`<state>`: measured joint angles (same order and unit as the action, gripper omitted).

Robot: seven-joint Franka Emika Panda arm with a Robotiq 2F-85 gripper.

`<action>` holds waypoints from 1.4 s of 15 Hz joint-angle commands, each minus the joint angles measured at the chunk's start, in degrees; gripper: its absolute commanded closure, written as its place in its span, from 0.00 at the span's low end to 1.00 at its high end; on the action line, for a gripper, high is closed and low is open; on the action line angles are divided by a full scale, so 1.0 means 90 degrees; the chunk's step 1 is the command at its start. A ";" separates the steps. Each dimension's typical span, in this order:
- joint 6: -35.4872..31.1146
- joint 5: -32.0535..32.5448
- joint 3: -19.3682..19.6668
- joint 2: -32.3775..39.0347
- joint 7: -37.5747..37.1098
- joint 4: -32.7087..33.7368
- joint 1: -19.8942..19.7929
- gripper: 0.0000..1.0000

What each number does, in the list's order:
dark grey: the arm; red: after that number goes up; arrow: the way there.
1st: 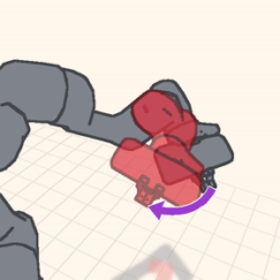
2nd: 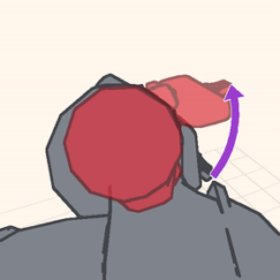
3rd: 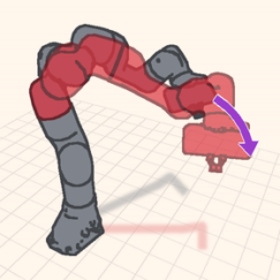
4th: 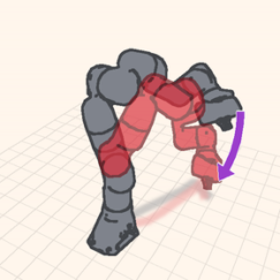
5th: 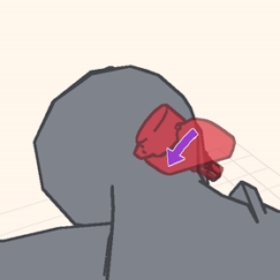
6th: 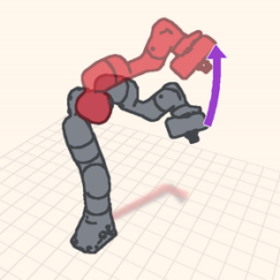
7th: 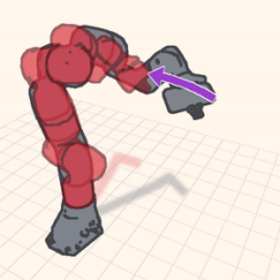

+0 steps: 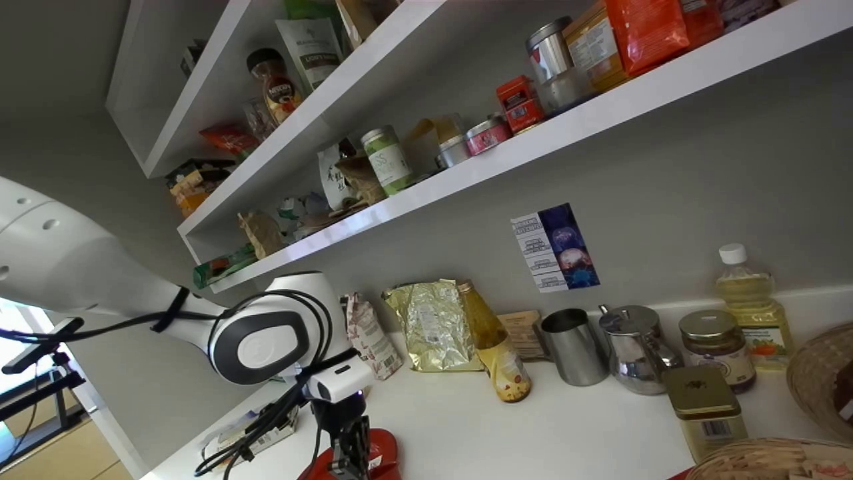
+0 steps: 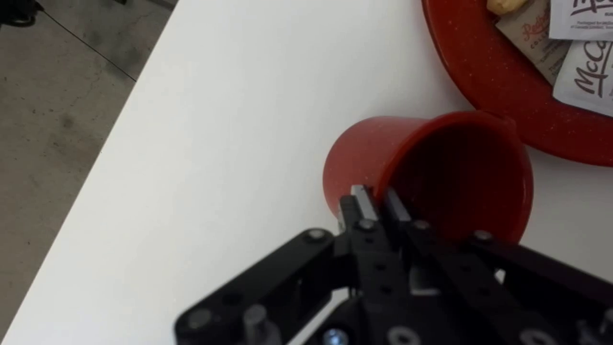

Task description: Shift the cup to the counter

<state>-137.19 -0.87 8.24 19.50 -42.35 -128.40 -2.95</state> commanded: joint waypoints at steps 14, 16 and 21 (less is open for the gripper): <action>0.0039 -0.0001 0.0058 -0.0249 0.0075 0.0066 0.0107 0.37; 0.0021 0.0047 0.0057 -0.0531 0.0106 0.0160 0.0117 0.22; 0.0027 0.0010 0.0008 -0.0643 0.0022 0.0257 0.0061 0.15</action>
<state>-137.10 -0.69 8.04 13.68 -42.24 -126.19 -2.65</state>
